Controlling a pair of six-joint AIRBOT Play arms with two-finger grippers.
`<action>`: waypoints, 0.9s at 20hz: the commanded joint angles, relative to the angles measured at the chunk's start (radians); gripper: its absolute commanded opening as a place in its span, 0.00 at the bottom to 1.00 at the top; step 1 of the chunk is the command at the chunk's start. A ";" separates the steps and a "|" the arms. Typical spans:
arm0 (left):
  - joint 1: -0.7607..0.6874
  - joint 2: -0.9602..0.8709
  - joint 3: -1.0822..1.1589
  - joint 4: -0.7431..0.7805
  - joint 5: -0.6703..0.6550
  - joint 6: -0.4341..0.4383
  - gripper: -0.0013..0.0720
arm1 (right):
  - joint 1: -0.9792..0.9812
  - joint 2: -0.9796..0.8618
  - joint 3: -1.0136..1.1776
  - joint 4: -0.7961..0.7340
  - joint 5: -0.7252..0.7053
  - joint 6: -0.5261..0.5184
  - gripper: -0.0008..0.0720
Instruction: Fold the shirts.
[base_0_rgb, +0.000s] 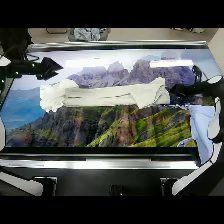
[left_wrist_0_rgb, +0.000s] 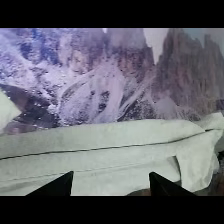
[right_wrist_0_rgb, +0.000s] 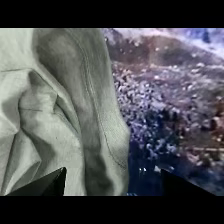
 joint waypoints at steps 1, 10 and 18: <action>-0.045 0.084 0.004 -0.001 -0.011 0.021 0.80 | 0.009 -0.082 0.001 0.150 0.090 0.029 1.00; -0.151 0.128 0.001 0.000 -0.026 0.021 0.80 | 0.129 -0.107 0.001 0.293 0.109 0.001 0.98; -0.284 0.039 -0.037 0.000 -0.064 0.141 0.07 | 0.173 0.071 0.001 0.266 0.220 -0.074 0.08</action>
